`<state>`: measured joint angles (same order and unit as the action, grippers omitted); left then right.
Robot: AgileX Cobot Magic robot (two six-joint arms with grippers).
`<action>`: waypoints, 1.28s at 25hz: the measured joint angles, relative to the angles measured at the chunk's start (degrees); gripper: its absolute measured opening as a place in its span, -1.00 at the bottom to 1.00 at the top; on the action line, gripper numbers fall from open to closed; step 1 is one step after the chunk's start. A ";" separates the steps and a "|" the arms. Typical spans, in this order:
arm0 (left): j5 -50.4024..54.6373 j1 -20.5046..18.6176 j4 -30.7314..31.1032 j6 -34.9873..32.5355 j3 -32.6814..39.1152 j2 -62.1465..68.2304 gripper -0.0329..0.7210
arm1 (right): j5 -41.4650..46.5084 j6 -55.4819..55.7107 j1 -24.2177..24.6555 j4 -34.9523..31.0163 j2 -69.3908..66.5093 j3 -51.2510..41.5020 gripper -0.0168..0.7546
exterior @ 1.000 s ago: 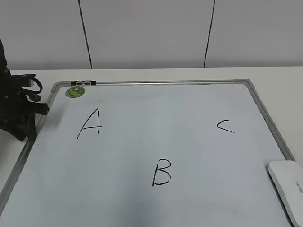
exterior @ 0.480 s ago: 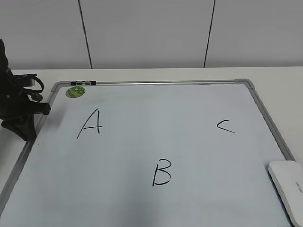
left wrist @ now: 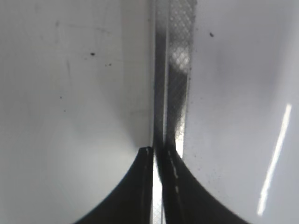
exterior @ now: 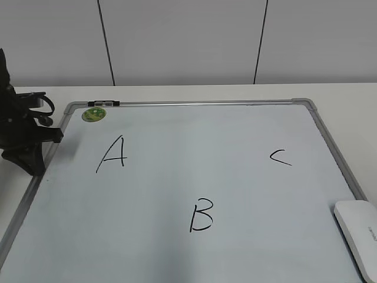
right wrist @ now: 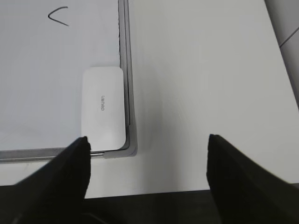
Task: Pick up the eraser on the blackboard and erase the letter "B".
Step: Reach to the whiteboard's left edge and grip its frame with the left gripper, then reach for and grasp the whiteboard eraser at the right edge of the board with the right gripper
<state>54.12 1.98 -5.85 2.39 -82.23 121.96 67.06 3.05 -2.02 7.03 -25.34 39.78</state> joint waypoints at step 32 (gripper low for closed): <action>0.13 0.00 0.00 0.00 -0.10 0.00 -0.84 | -6.11 -7.58 0.00 -13.52 -34.23 0.85 0.79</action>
<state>54.26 1.98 -5.85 2.39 -82.33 121.96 60.96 -4.53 -2.02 -6.49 -59.57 40.63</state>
